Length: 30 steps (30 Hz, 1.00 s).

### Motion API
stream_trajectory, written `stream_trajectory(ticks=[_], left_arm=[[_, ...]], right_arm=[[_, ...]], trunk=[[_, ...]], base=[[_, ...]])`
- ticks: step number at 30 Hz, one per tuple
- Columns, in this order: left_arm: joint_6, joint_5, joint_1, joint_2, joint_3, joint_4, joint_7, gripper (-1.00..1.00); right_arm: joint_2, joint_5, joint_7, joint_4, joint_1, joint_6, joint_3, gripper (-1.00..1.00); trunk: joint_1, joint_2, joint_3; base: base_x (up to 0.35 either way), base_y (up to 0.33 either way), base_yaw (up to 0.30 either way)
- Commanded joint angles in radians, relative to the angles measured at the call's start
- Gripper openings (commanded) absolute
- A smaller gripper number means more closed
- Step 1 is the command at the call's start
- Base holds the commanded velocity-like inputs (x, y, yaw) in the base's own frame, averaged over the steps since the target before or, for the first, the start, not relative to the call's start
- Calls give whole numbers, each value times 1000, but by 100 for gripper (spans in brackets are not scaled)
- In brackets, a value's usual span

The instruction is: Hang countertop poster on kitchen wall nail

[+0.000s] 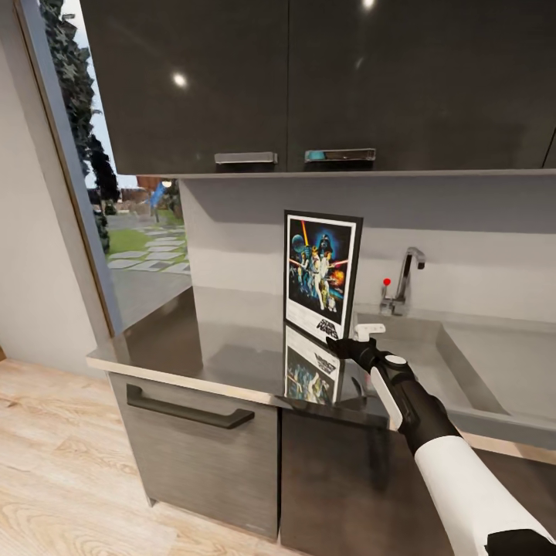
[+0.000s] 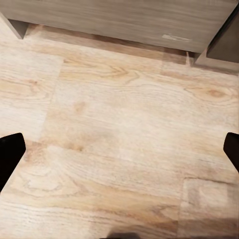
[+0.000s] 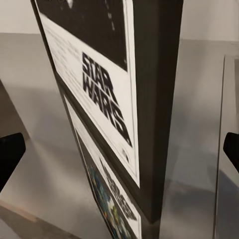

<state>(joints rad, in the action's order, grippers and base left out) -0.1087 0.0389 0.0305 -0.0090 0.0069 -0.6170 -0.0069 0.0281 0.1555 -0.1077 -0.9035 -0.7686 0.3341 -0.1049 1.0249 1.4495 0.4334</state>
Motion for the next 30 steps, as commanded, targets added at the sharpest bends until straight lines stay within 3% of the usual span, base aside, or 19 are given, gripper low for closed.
stream_trajectory(ticks=[1,30], left_arm=[[-2,4,0,0,1,-1,-1,100],[-2,4,0,0,1,-1,-1,100]], right_arm=[[1,10,2,-1,-1,5,-2,100],[1,10,0,-2,-1,6,-2,100]], trunk=[[0,1,1],[0,1,1]], base=[[32,0,0],[25,0,0]])
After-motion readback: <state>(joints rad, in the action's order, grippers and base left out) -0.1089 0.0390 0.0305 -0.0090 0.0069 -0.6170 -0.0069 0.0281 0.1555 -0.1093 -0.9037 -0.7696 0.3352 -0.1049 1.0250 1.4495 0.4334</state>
